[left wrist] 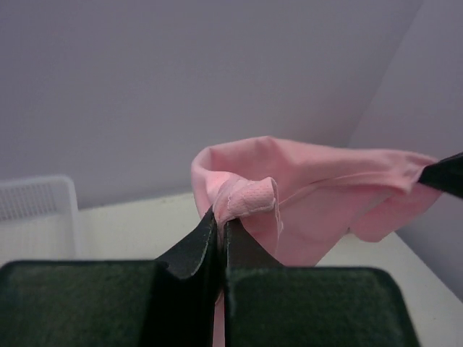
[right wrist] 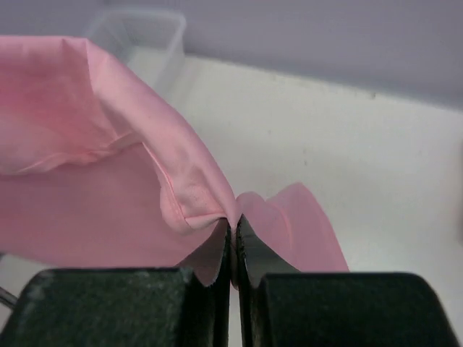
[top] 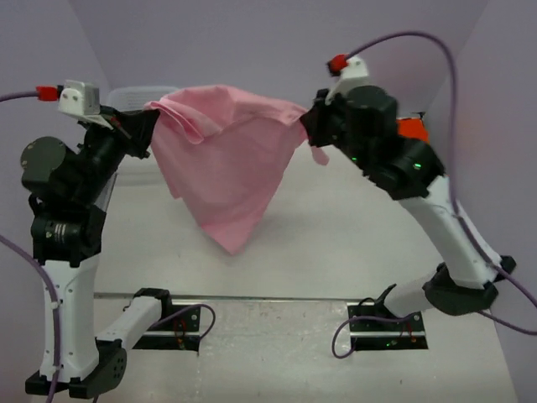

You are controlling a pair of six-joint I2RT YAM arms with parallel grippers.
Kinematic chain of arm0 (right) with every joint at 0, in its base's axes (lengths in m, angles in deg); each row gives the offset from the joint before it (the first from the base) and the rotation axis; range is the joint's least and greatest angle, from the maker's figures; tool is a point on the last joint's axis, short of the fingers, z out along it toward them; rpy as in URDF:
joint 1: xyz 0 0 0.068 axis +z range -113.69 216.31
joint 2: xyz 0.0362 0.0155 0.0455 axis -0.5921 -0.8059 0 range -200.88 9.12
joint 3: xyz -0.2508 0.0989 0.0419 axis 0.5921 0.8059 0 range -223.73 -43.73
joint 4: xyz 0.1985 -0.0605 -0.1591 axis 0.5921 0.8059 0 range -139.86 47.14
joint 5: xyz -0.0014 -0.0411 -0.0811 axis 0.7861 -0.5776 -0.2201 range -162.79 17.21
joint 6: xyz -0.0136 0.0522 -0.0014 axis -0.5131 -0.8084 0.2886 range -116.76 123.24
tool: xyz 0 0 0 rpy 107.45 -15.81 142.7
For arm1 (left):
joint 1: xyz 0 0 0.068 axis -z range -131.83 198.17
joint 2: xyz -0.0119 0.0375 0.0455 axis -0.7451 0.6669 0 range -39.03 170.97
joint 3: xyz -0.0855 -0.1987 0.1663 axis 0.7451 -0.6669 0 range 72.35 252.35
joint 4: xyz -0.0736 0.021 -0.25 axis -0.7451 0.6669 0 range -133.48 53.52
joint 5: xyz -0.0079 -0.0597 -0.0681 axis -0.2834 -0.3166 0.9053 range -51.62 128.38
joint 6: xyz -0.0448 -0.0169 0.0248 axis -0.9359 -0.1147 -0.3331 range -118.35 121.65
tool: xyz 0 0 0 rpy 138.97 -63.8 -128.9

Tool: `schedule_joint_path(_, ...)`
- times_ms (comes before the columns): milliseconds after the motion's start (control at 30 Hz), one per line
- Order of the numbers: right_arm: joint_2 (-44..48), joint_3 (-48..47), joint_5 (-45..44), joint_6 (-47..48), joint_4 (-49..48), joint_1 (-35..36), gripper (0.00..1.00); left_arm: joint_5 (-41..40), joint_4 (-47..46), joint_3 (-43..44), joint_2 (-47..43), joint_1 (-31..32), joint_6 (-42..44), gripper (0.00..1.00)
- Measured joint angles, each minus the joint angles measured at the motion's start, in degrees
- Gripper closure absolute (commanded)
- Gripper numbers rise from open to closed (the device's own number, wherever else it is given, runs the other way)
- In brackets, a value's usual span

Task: Fold and stack the t-shirts
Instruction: Flatten out the tshirt

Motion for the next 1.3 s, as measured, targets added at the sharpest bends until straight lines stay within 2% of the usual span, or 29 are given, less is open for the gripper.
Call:
schedule_joint_path(133,10.2,-14.6,-1.1,2.6,5.2,1.3,1.00,2.6,0.4,9.4,-3.1,0.0,1.2,1.00)
schedule_joint_path(300,20.2,-19.1,-0.7,2.7,12.8,4.8,1.00,5.0,2.1,17.2,-6.6,0.0,2.5,1.00)
schedule_joint_path(400,22.5,-16.9,0.6,1.6,16.0,7.2,1.00,5.4,3.5,21.2,-6.4,0.0,2.8,1.00)
schedule_joint_path(500,22.9,-10.9,1.7,-0.2,19.0,9.1,1.00,5.2,3.8,22.8,-5.5,0.0,2.8,1.00)
schedule_joint_path(667,22.0,-0.2,1.6,-3.7,21.7,9.6,1.00,4.8,2.1,19.5,-1.1,0.0,2.7,1.00)
schedule_joint_path(800,21.3,9.5,-0.8,-7.8,22.1,9.5,1.00,5.3,-0.3,12.8,6.8,0.0,2.8,1.00)
schedule_joint_path(1000,14.3,19.1,-3.5,-11.8,19.0,2.4,1.00,6.0,-4.7,4.2,28.7,-0.5,3.2,1.00)
schedule_joint_path(1133,5.6,23.3,-4.5,-12.5,14.6,-3.9,1.00,3.5,-5.0,3.5,42.7,-1.0,2.7,1.00)
schedule_joint_path(1300,-3.5,23.5,-5.8,-12.9,10.3,-10.6,1.00,1.2,-8.0,5.0,50.6,0.3,2.4,1.00)
